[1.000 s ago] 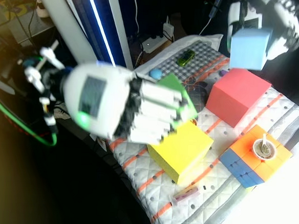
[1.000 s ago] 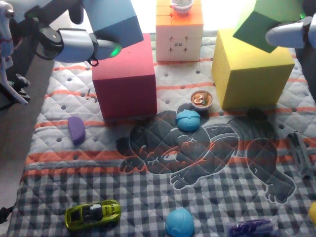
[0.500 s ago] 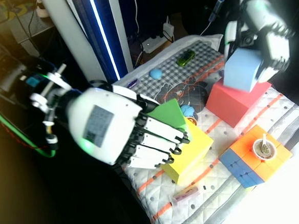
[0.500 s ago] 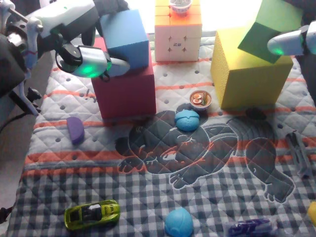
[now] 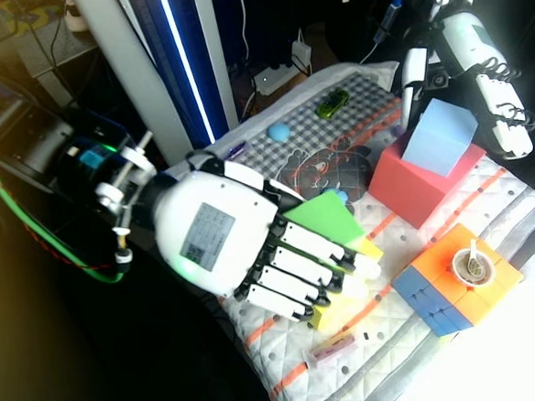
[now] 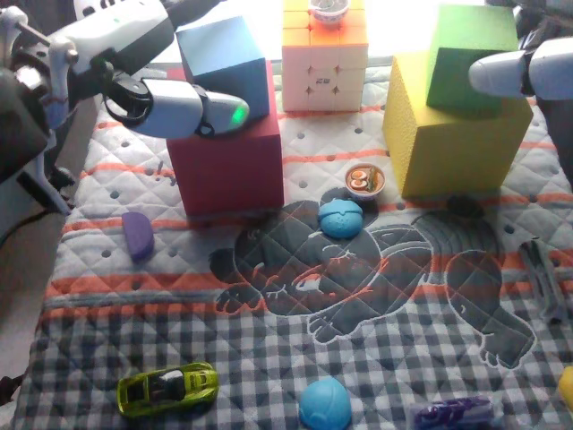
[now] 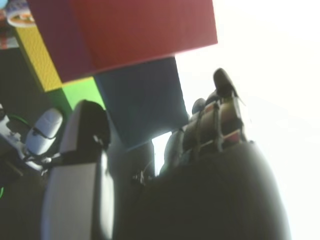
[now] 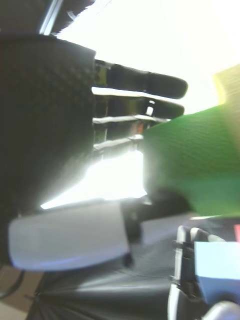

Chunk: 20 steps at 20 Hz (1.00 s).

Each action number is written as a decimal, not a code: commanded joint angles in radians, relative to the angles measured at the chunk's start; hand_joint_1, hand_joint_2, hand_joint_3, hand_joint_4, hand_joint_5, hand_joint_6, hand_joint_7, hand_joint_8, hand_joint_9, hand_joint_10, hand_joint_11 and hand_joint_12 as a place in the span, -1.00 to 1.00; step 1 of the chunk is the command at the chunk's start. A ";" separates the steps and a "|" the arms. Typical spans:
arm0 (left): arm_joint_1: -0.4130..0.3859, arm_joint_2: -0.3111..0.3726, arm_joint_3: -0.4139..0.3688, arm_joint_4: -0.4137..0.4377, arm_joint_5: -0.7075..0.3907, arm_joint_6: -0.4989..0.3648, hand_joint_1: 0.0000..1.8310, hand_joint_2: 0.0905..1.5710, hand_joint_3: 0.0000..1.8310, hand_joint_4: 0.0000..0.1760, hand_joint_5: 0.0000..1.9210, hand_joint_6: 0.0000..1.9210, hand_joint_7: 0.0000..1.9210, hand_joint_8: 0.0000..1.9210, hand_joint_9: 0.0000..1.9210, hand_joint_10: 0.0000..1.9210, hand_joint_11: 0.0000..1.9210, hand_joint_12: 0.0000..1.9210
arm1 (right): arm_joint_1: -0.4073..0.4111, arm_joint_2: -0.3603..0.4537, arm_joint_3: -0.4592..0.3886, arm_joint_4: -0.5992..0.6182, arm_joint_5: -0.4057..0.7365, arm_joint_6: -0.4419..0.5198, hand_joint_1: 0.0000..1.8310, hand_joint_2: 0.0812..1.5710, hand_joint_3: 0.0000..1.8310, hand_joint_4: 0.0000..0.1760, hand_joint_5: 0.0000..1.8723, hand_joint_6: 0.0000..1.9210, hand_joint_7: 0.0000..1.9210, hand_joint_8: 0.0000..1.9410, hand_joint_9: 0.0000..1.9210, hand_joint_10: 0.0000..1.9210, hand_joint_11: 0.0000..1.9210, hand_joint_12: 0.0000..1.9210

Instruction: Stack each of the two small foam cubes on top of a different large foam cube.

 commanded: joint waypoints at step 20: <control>0.240 0.298 -0.249 0.291 -0.737 -0.454 -0.30 0.13 -0.90 0.88 -1.00 -1.00 -1.00 -1.00 -1.00 -1.00 -1.00 -0.65 | -0.138 0.358 -0.340 -0.145 0.711 0.004 -0.60 0.33 -1.00 0.50 -1.00 -1.00 -1.00 -1.00 -1.00 -1.00 -1.00 -0.58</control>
